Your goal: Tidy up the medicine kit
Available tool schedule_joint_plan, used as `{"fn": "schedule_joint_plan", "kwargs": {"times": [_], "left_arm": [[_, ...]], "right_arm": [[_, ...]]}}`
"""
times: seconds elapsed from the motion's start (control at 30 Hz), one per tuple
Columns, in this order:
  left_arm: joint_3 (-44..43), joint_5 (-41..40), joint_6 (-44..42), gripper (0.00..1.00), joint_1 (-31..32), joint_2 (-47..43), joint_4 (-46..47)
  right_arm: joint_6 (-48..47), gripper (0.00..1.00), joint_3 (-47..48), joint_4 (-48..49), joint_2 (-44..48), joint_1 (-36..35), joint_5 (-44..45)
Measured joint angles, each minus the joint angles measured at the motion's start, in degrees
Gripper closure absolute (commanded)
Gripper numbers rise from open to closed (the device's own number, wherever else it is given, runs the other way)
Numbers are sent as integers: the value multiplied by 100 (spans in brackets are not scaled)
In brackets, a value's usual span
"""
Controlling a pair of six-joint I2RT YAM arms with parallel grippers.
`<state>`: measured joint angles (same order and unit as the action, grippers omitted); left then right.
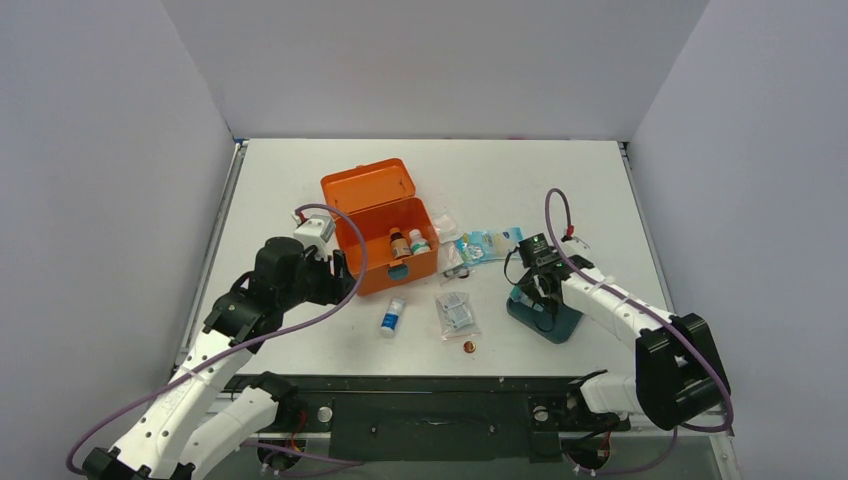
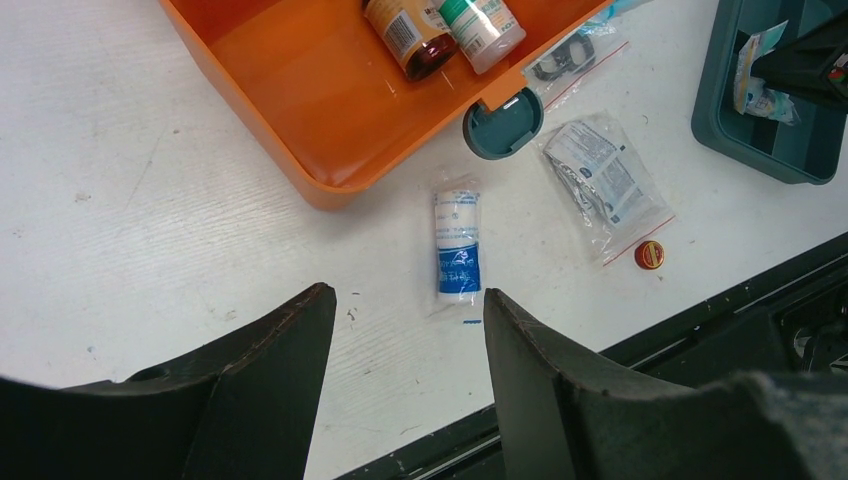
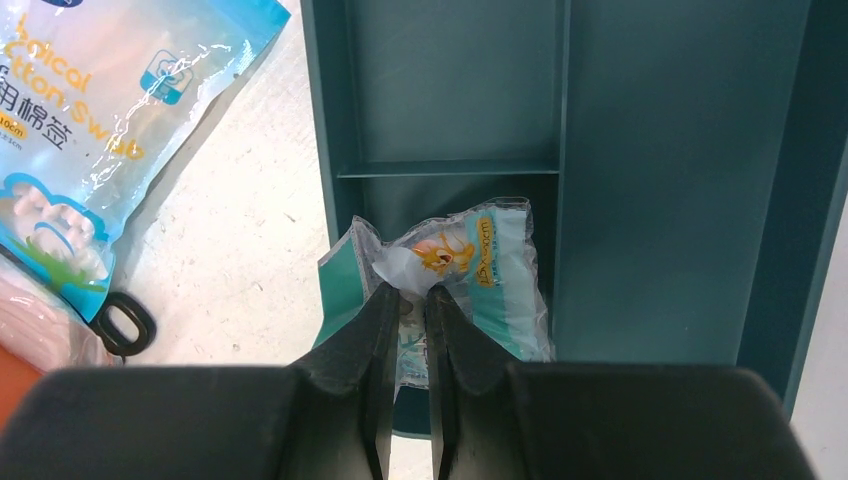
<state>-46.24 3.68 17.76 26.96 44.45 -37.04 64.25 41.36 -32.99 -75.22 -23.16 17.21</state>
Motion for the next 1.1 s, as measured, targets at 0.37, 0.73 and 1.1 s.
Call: {"fn": "schedule_joint_plan", "kwargs": {"times": [0.37,0.73,1.1], "left_arm": [[0,-28,0,46,39,-4,0],[0,-68,-2,46,39,-2,-2],[0,-87,0,46,39,46,-2]], "right_arm": [[125,100,-278,192,-190,39,42],[85,91,-313,579,-468,74,116],[-59,74,-236,413,-466,74,149]]}}
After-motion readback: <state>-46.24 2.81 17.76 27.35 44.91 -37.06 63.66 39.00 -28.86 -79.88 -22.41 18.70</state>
